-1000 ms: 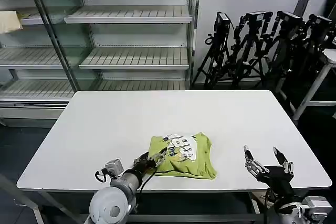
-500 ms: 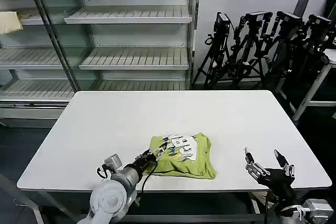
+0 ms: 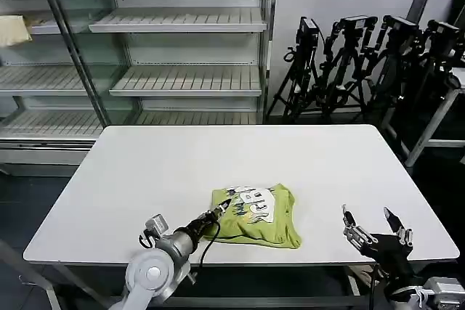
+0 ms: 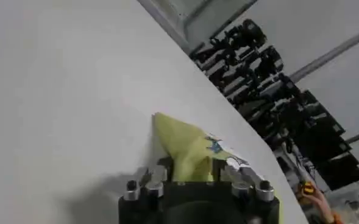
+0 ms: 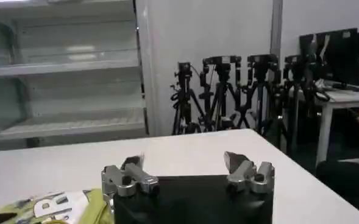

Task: Fold and organize the clothes.

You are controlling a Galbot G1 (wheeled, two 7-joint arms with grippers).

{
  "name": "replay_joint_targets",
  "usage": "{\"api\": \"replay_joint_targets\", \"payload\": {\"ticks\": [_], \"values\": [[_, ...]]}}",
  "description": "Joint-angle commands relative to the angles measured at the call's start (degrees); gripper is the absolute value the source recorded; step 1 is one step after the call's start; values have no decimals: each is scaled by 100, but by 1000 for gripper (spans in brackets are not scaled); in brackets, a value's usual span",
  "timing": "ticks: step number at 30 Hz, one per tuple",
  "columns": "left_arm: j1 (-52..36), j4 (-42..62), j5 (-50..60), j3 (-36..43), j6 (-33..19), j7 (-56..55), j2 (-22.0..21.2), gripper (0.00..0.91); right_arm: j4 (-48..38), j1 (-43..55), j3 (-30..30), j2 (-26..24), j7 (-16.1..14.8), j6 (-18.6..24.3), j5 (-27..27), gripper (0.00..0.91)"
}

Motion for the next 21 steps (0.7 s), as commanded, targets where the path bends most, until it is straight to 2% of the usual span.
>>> {"api": "replay_joint_targets", "payload": {"ticks": [1,16,18,21], "values": [[-12,49,-463,-100,-113,91,-14,40,14,-11,17,5,5,-1,-3,907],[140,-7,-1071,-513,-253,161,-197,40,65,-28,110,6,21,-19,20,907],[165,-69,-1089,-678,-245,148,-125,40,66,-22,107,11,17,-17,20,907],[241,-280,-1039,-1136,-184,126,215,40,52,29,92,20,15,-16,39,907]]}}
